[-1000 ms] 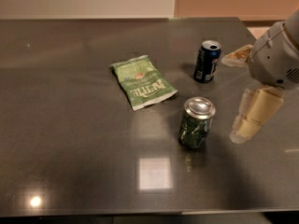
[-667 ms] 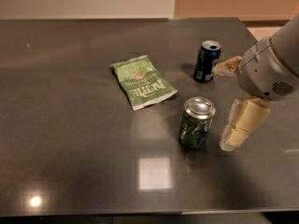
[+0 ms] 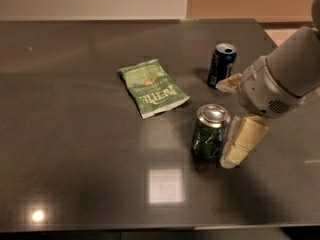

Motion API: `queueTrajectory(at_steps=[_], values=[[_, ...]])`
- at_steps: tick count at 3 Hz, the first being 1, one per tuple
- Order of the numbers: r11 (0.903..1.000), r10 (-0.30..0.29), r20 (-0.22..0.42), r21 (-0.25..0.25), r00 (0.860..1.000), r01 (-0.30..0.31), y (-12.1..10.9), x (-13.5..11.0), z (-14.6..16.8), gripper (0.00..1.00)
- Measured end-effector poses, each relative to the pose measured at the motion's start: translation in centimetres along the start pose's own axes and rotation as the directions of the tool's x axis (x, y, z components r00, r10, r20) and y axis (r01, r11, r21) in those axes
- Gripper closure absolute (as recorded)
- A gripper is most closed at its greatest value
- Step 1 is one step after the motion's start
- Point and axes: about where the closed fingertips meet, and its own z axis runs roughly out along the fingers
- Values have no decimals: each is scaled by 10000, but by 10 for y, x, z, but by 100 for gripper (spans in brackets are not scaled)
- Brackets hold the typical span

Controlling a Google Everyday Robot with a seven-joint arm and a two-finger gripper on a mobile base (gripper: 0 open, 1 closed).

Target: Move green can near pepsi can

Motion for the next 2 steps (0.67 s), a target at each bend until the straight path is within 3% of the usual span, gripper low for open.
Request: queueTrajectory(at_steps=[1,2], values=[[9998,155,184,-155,9997,-152,1,-4,7,0],[9993,249,286,-269,9993,-241,3,-7,11,17]])
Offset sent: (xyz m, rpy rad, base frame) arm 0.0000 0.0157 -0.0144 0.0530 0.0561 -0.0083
